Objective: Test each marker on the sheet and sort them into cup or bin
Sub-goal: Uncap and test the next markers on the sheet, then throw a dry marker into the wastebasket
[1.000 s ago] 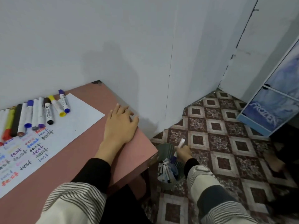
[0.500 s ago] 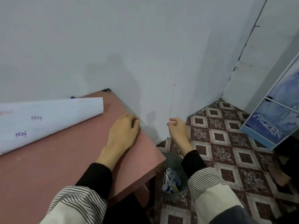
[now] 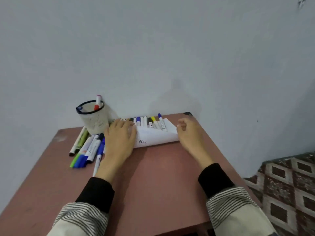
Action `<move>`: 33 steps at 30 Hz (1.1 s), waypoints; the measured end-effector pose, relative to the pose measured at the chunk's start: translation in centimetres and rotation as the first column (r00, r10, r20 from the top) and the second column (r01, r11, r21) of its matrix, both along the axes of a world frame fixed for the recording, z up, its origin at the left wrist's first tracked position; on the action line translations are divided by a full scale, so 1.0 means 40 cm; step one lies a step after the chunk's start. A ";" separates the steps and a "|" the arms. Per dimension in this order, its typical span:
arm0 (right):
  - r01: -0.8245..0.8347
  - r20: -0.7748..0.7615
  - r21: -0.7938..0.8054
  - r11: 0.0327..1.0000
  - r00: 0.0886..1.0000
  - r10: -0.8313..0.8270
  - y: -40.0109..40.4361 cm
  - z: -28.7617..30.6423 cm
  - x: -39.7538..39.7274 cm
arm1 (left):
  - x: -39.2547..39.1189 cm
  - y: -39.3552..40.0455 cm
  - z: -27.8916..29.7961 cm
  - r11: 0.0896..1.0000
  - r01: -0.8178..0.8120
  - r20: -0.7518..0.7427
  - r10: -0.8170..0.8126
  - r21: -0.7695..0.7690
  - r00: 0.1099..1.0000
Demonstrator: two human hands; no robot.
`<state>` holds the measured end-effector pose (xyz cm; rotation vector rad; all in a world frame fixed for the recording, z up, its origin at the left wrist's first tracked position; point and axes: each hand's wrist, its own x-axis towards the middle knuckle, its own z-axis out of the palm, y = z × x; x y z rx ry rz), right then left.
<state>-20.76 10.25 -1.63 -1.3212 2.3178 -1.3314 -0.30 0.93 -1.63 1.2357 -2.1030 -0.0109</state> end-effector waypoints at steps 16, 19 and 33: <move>0.008 -0.287 0.508 0.861 0.944 0.161 -0.099 -0.111 0.179 | 0.165 -0.049 -0.068 0.979 0.069 0.027 -0.076 0.190 0.997; 0.036 -0.306 0.521 0.853 0.941 0.147 -0.106 -0.125 0.177 | 0.175 -0.071 -0.088 0.986 -0.116 0.134 0.099 0.122 0.986; 0.097 -0.345 0.551 0.829 0.931 0.121 -0.120 -0.127 0.204 | 0.069 -0.029 -0.095 0.930 -0.077 -0.107 0.123 0.359 0.987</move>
